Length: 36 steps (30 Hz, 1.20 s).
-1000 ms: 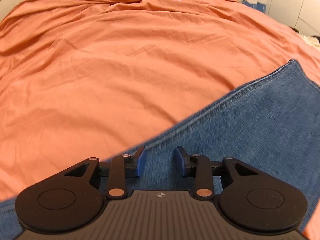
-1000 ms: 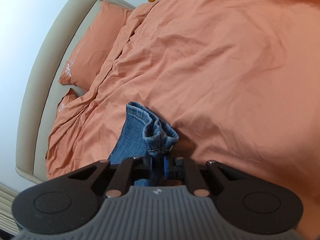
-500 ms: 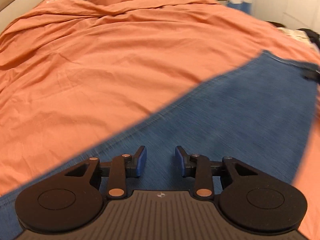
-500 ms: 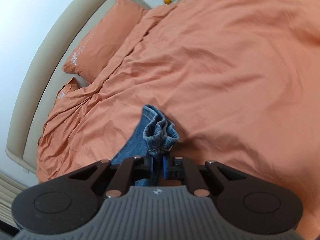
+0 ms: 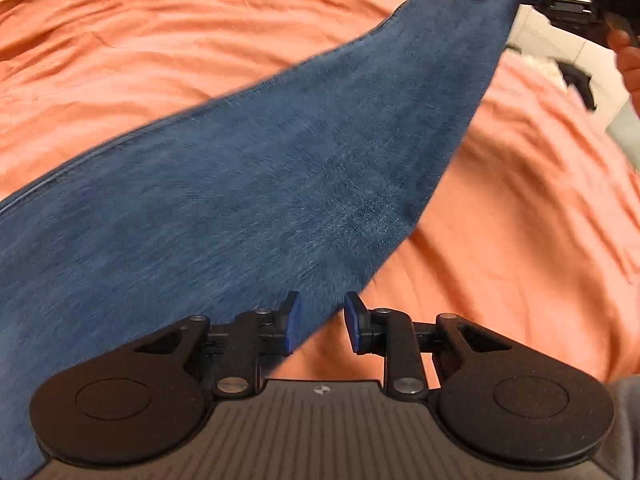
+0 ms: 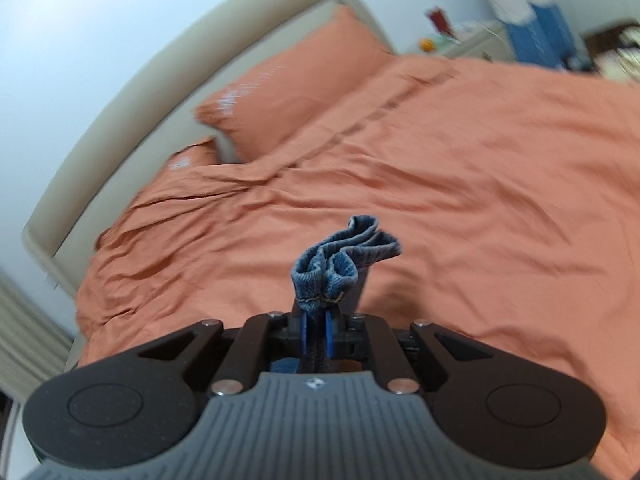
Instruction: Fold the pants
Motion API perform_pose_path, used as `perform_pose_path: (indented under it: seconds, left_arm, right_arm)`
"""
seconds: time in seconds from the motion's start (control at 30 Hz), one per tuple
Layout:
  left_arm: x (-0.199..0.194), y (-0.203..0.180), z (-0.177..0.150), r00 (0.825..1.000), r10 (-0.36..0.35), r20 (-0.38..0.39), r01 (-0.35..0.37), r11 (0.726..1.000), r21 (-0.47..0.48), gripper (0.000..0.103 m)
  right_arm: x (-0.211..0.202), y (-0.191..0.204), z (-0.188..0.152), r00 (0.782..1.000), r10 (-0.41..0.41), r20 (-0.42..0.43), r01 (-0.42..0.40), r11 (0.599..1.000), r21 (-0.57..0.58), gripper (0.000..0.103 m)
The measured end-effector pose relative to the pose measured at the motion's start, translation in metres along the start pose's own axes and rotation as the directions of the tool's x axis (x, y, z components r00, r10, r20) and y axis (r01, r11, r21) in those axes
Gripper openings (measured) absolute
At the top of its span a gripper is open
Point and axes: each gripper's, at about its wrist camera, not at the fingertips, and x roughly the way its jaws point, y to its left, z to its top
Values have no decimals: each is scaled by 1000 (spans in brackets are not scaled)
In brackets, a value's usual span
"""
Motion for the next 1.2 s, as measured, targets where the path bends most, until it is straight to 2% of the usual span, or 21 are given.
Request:
perform_pose_path:
  seconds: [0.13, 0.27, 0.4, 0.53, 0.67, 0.8, 0.9, 0.93, 0.97, 1.03, 1.1, 1.17, 1.2]
  left_arm:
    - [-51, 25, -14, 997, 9, 75, -3, 996, -88, 31]
    - [-106, 55, -23, 984, 101, 149, -78, 985, -151, 31]
    - [-160, 92, -36, 960, 174, 219, -121, 965, -234, 31]
    - [-198, 123, -60, 941, 218, 260, -124, 934, -335, 31]
    - [-206, 156, -88, 939, 213, 272, -70, 889, -452, 40]
    - [-202, 184, -118, 948, 173, 267, 3, 834, -552, 43]
    - [-198, 200, -136, 950, 147, 277, 53, 794, -605, 56]
    - [-196, 205, -141, 949, 136, 283, 73, 781, -620, 62]
    - [-192, 209, -146, 949, 121, 290, 95, 769, -632, 64]
    - [-186, 214, -151, 949, 92, 302, 133, 750, -648, 70]
    - [-180, 218, -152, 949, 67, 308, 162, 735, -658, 73]
    - [-170, 222, -147, 950, 42, 308, 184, 723, -666, 73]
    - [-164, 224, -144, 951, 30, 308, 194, 718, -669, 73]
  right_arm:
    - [-12, 64, 2, 998, 62, 17, -60, 992, -109, 4]
    - [-19, 130, -7, 991, 136, 16, -130, 974, -187, 4]
    - [-17, 195, -24, 979, 202, -6, -198, 949, -247, 4]
    - [-1, 258, -55, 972, 229, -55, -235, 925, -298, 4]
    - [31, 300, -114, 966, 212, -147, -250, 908, -335, 4]
    - [69, 315, -205, 941, 146, -305, -260, 889, -377, 4]
    - [94, 312, -277, 905, 35, -425, -239, 868, -436, 4]
    - [99, 305, -295, 894, 6, -449, -235, 858, -457, 5]
    - [103, 303, -311, 885, -27, -464, -229, 844, -485, 5]
    - [109, 300, -328, 876, -61, -478, -223, 828, -514, 11]
    - [108, 299, -333, 870, -44, -490, -246, 823, -512, 26]
    - [105, 302, -333, 851, -19, -525, -284, 824, -490, 39]
    - [103, 303, -332, 841, -12, -541, -301, 820, -487, 41]
